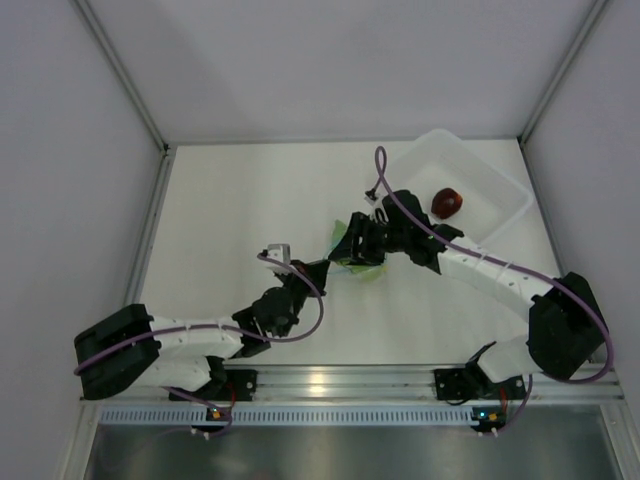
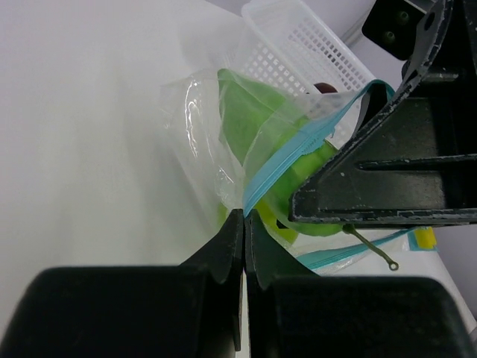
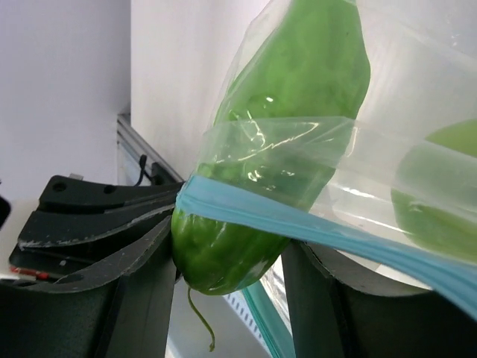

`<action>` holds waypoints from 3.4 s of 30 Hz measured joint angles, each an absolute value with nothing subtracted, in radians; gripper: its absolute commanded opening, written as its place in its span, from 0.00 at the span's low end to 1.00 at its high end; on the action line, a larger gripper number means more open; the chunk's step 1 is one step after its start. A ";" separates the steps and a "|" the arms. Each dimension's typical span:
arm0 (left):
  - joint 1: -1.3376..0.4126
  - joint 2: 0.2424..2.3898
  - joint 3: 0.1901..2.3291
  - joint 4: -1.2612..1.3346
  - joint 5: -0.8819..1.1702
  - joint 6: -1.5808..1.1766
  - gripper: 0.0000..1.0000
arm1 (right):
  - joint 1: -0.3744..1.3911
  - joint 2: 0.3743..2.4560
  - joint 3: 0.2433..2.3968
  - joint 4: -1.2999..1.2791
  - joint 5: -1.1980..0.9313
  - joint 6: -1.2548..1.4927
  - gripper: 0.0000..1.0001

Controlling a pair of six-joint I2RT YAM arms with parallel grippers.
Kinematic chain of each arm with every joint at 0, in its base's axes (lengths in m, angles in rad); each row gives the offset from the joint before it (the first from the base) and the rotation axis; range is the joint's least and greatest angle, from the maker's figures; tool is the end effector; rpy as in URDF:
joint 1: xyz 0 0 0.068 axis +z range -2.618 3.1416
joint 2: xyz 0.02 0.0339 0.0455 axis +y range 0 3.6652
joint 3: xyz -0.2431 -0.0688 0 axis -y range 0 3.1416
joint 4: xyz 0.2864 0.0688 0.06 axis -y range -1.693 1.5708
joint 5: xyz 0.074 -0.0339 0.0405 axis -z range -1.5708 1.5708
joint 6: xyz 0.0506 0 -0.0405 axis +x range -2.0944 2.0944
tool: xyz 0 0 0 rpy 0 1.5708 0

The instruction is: Open the zip-top bag and remove the fake food

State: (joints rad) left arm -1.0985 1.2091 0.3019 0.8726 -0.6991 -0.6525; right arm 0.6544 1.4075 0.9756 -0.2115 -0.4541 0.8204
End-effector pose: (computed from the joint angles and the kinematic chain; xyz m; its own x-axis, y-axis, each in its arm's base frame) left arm 0.1520 -0.2259 0.1483 -0.2487 -0.5347 -0.8076 0.2996 0.7505 -0.5891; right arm 0.2731 0.2375 0.2163 -0.9283 0.1162 -0.3531 -0.2148 0.6076 0.7646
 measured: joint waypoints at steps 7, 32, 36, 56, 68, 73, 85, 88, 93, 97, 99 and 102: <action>-1.097 1.234 0.317 0.838 -0.609 -0.641 0.00 | 0.651 1.392 0.934 -0.190 -0.390 0.838 0.00; -1.131 1.489 0.339 1.046 -0.691 -0.731 0.00 | 0.651 1.237 0.745 -0.033 -0.427 1.094 0.00; -1.137 1.487 0.363 1.009 -0.742 -0.766 0.00 | 0.651 1.213 0.708 0.023 -0.472 1.112 0.00; -0.933 1.290 0.425 0.532 -0.772 -0.757 0.00 | 0.658 1.132 0.789 -0.077 -0.785 0.881 0.00; -0.922 1.205 0.485 0.270 -0.730 -0.795 0.00 | 0.386 1.160 1.114 -0.259 -0.725 0.678 0.00; -0.910 1.147 0.531 0.127 -0.700 -0.811 0.00 | 0.161 1.296 1.193 -0.332 -0.572 0.566 0.00; -0.898 1.090 0.591 -0.042 -0.576 -0.796 0.00 | 0.022 1.810 1.458 -0.381 -0.169 0.534 0.14; -0.896 1.080 0.618 -0.074 -0.531 -0.777 0.00 | 0.022 1.925 1.557 -0.382 -0.118 0.534 0.38; -0.892 1.060 0.657 -0.089 -0.477 -0.753 0.00 | 0.022 2.057 1.681 -0.424 -0.087 0.539 0.81; -0.876 1.058 0.682 -0.110 -0.448 -0.739 0.00 | 0.022 2.068 1.708 -0.452 -0.082 0.536 1.00; -0.868 1.058 0.699 -0.136 -0.441 -0.730 0.00 | 0.022 2.068 1.738 -0.473 -0.083 0.531 0.99; -0.855 1.058 0.737 -0.183 -0.434 -0.708 0.00 | 0.025 2.035 1.754 -0.481 -0.075 0.519 0.99</action>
State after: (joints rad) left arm -0.8551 1.0584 0.7372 -0.1825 -0.4343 -0.7078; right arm 0.0254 2.0354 1.7542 -0.4812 -0.0753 0.5186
